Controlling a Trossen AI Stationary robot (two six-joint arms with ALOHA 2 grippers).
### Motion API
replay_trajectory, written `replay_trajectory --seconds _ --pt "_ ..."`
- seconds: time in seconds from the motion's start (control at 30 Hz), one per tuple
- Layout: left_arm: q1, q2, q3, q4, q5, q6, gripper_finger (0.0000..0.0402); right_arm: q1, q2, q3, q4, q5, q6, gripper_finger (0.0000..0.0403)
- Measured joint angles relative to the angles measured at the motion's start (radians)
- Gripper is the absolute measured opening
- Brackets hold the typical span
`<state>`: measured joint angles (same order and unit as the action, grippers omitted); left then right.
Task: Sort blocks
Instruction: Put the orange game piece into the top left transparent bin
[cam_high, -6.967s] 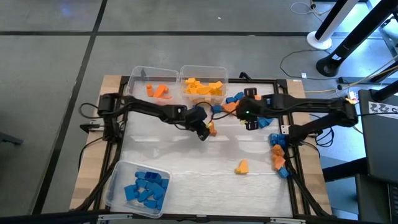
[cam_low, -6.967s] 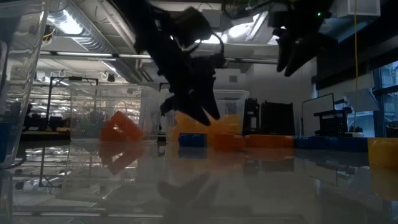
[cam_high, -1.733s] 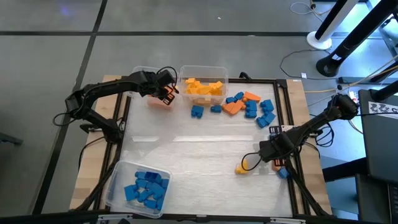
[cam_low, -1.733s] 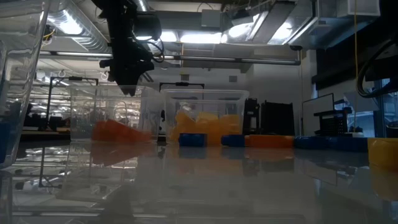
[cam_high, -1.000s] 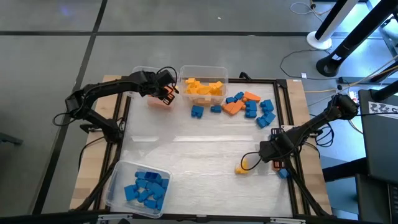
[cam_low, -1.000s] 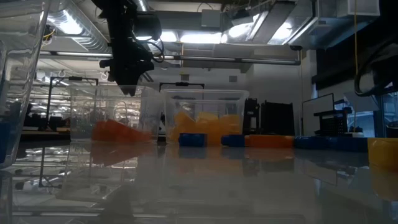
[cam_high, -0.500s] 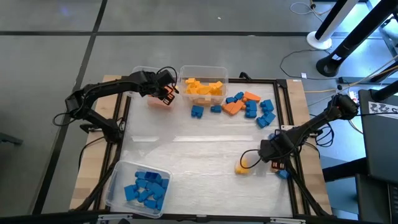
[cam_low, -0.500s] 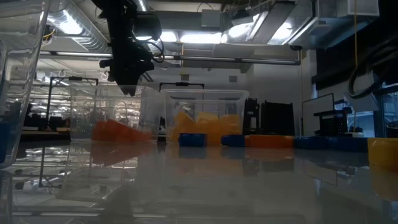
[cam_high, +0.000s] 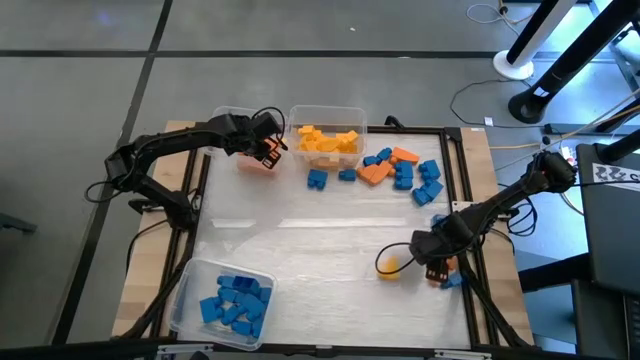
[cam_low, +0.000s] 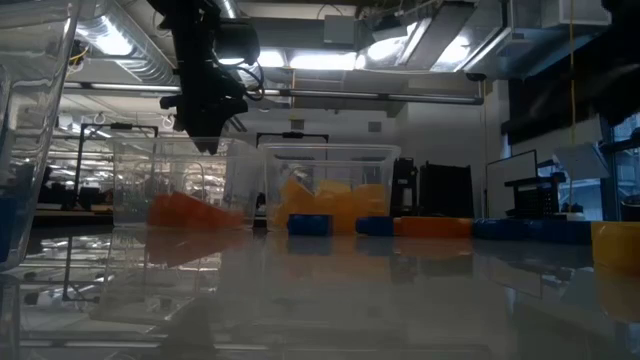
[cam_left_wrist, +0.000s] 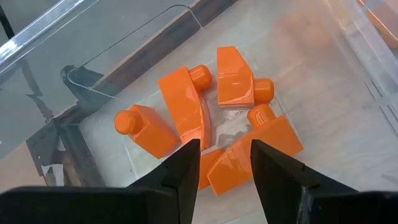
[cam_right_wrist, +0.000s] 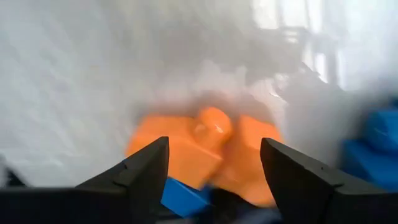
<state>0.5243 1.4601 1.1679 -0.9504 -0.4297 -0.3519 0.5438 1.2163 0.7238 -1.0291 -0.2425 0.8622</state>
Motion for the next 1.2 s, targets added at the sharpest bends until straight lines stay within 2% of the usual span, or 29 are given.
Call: replay_trajectory --seconds 0.17,0.4,0.53,0.8,1.2 --pt "0.0 0.0 0.0 0.0 0.0 0.0 0.0132 0.0 0.0 0.0 0.039 0.014 -0.002 0.0253" --pt "0.0 0.0 0.0 0.0 0.0 0.0 0.0132 0.0 0.0 0.0 -0.116 0.1 0.003 0.0253" --pt "0.0 0.0 0.0 0.0 0.0 0.0 0.0132 0.0 0.0 0.0 -0.209 0.101 0.0 0.0253" --pt "0.0 0.0 0.0 0.0 0.0 0.019 0.0132 0.0 0.0 0.0 -0.192 0.101 -0.133 0.0253" --pt "0.0 0.0 0.0 0.0 0.0 0.019 0.0132 0.0 -0.001 0.0 -0.229 0.05 -0.163 0.0253"
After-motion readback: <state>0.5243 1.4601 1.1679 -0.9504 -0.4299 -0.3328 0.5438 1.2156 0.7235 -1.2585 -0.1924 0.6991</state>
